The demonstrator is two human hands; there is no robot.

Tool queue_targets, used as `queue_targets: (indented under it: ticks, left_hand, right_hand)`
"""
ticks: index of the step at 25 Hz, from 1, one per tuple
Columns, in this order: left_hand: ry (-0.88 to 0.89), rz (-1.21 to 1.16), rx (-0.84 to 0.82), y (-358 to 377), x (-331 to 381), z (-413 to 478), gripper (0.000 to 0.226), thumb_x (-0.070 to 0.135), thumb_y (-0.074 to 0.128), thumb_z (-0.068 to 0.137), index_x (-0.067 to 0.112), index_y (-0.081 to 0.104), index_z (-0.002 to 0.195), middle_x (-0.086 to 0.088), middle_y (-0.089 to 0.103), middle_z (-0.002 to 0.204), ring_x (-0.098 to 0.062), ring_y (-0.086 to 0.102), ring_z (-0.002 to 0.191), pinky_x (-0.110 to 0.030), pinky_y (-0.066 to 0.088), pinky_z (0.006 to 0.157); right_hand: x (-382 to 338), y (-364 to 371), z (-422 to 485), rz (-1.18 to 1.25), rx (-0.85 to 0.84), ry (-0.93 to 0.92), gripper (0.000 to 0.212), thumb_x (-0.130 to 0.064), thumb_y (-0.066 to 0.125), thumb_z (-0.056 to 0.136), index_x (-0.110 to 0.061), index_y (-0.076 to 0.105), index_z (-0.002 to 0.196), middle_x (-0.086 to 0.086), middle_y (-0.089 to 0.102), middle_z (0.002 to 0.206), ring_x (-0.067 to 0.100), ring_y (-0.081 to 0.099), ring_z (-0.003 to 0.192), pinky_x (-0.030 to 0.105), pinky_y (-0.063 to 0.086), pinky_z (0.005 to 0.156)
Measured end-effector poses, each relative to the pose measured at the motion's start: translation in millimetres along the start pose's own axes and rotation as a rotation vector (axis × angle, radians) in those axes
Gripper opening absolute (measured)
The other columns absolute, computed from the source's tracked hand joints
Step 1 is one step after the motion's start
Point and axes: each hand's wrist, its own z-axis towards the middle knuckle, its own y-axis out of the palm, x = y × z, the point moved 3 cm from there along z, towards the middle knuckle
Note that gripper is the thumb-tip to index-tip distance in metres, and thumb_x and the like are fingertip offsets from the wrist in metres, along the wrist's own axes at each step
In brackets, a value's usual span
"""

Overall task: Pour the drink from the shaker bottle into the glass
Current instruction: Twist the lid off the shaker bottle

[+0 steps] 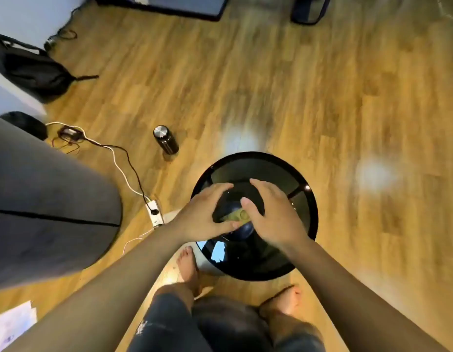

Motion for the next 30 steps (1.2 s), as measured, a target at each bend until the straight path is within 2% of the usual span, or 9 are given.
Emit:
queue_targets:
  ticks: [3,8,14,16,19,21,23,26,30]
  left_hand:
    - [-0.104,-0.045,-0.113,56.3,-44.9,1.7,0.118,0.048,0.088,0.073,0.025,0.014,0.162,0.002,0.027,0.166,-0.017,0.030,0.150,-0.032,0.032,0.119]
    - [-0.002,-0.384,0.264,118.6,-102.5,3.7,0.123,0.044,0.087,0.066,0.042,0.008,0.159,0.024,0.035,0.158,-0.002,0.034,0.147,-0.018,0.031,0.117]
    - [0.093,-0.459,0.562,169.4,-133.2,40.5,0.086,0.048,0.084,0.066,0.048,0.039,0.140,0.041,0.057,0.127,0.017,0.056,0.117,-0.004,0.045,0.092]
    - [0.113,-0.431,0.601,171.8,-134.7,46.5,0.085,0.049,0.088,0.058,0.038,0.049,0.132,0.031,0.063,0.119,0.013,0.061,0.109,-0.007,0.049,0.084]
    - [0.146,-0.425,0.557,165.4,-128.4,39.4,0.090,0.049,0.095,0.048,0.059,0.043,0.121,0.037,0.062,0.113,0.020,0.059,0.103,0.000,0.044,0.078]
    - [0.115,-0.461,0.529,168.6,-125.8,37.6,0.091,0.047,0.097,0.046,0.062,0.038,0.113,0.031,0.062,0.106,0.029,0.053,0.099,0.004,0.041,0.075]
    - [0.094,-0.526,0.509,175.0,-123.2,35.4,0.089,0.038,0.101,0.049,0.057,0.039,0.110,0.029,0.060,0.107,0.032,0.053,0.096,0.004,0.041,0.072]
    - [0.074,-0.563,0.511,186.9,-124.5,33.2,0.087,0.038,0.103,0.048,0.054,0.041,0.109,0.034,0.070,0.097,0.022,0.062,0.095,0.000,0.046,0.066]
    - [0.062,-0.535,0.492,184.4,-125.3,31.1,0.094,0.046,0.101,0.045,0.080,0.031,0.099,0.048,0.062,0.098,0.023,0.060,0.092,0.001,0.045,0.065]
  right_hand:
    - [26.3,63.0,3.5,-0.169,0.025,0.085,0.064,-0.060,0.038,0.096,-0.033,0.027,0.153,0.004,0.027,0.164,0.028,0.025,0.150,0.045,0.039,0.111]
    - [56.2,136.0,2.7,-0.188,0.260,0.008,0.066,-0.067,0.044,0.086,-0.035,0.038,0.143,0.007,0.028,0.158,0.030,0.037,0.138,0.040,0.052,0.089]
    - [70.6,150.8,16.6,-0.150,0.587,-0.219,0.059,-0.057,0.054,0.077,-0.024,0.058,0.127,0.015,0.046,0.138,0.033,0.051,0.114,0.033,0.043,0.076]
    - [69.0,145.1,16.5,-0.107,0.496,-0.241,0.057,-0.053,0.058,0.079,-0.025,0.059,0.129,0.012,0.044,0.141,0.032,0.049,0.121,0.035,0.045,0.083]
    - [62.7,120.2,16.5,-0.107,0.204,-0.281,0.051,-0.039,0.065,0.087,-0.030,0.055,0.136,0.004,0.031,0.156,0.027,0.040,0.139,0.043,0.040,0.109]
    - [55.0,108.1,22.2,-0.356,0.093,-0.233,0.059,-0.056,0.052,0.090,-0.038,0.043,0.146,0.004,0.022,0.166,0.031,0.028,0.149,0.049,0.029,0.118]
    - [44.2,112.2,28.9,-0.487,0.136,-0.025,0.079,-0.078,0.032,0.088,-0.036,0.026,0.154,0.013,0.021,0.166,0.041,0.031,0.147,0.053,0.033,0.113]
    - [32.9,138.5,32.3,-0.517,0.220,0.184,0.082,-0.076,0.037,0.087,-0.026,0.028,0.150,0.023,0.026,0.157,0.046,0.045,0.131,0.048,0.045,0.089]
    - [49.8,130.4,26.8,-0.578,0.191,-0.229,0.066,-0.068,0.051,0.084,-0.029,0.046,0.137,0.014,0.043,0.133,0.036,0.056,0.109,0.039,0.048,0.077]
